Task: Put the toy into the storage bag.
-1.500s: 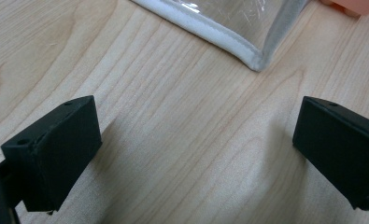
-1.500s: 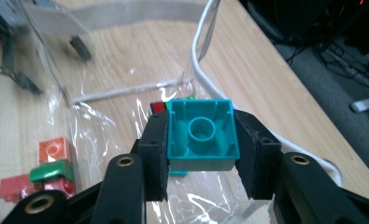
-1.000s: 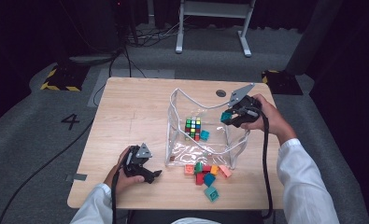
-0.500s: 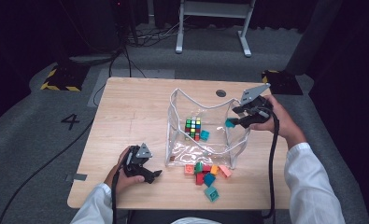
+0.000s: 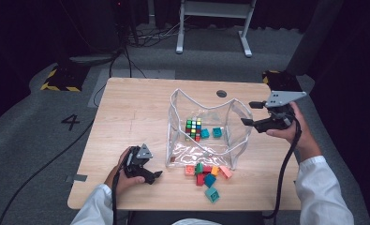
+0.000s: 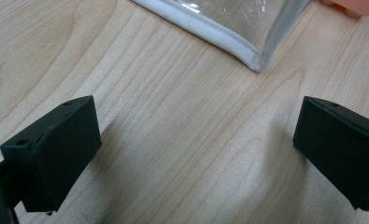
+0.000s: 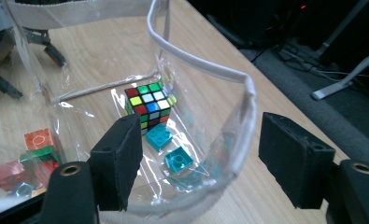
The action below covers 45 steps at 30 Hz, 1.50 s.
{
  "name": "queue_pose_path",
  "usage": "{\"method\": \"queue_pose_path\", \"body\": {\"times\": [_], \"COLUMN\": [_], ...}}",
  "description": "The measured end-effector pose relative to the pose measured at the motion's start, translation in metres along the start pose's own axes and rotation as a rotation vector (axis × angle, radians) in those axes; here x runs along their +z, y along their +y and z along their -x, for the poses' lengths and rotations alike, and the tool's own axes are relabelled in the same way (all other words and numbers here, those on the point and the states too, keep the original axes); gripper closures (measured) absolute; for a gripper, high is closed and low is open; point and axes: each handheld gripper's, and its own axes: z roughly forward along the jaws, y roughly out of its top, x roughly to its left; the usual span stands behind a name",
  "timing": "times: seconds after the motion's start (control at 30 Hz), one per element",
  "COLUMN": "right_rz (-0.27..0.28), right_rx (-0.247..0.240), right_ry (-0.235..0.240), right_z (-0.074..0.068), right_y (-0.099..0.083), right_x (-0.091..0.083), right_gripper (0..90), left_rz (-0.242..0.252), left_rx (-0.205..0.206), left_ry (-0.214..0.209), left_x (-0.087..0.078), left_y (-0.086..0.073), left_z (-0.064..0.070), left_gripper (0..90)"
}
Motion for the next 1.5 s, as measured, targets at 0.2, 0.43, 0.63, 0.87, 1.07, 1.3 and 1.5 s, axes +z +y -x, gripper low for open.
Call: {"method": "queue_pose_path", "body": {"times": [0.2, 0.43, 0.63, 0.87, 1.07, 1.3, 1.5], "right_rz": [0.09, 0.114, 0.108, 0.047, 0.004, -0.035, -0.069], "right_rx": [0.066, 0.09, 0.116, 0.142, 0.163, 0.177, 0.16], "right_ry": [-0.061, -0.117, -0.106, -0.06, -0.01, 0.076, 0.142], "right_z": [-0.006, -0.014, -0.027, -0.052, -0.074, -0.1, -0.124], "right_y": [-0.02, -0.049, -0.078, -0.119, -0.145, -0.165, -0.168], "right_x": [-0.025, -0.039, -0.038, -0.015, 0.004, 0.027, 0.043], "right_gripper": [27.3, 28.3, 30.5, 32.6, 34.1, 41.0, 43.7], "left_rz": [0.0, 0.0, 0.0, 0.0, 0.0, 0.0, 0.0], "left_rx": [0.0, 0.0, 0.0, 0.0, 0.0, 0.0, 0.0], "left_ry": [0.0, 0.0, 0.0, 0.0, 0.0, 0.0, 0.0], "left_x": [0.0, 0.0, 0.0, 0.0, 0.0, 0.0, 0.0], "left_y": [0.0, 0.0, 0.0, 0.0, 0.0, 0.0, 0.0], "left_z": [0.0, 0.0, 0.0, 0.0, 0.0, 0.0, 0.0], "left_gripper": [0.8, 0.8, 0.8, 0.8, 0.8, 0.9, 0.8]}}
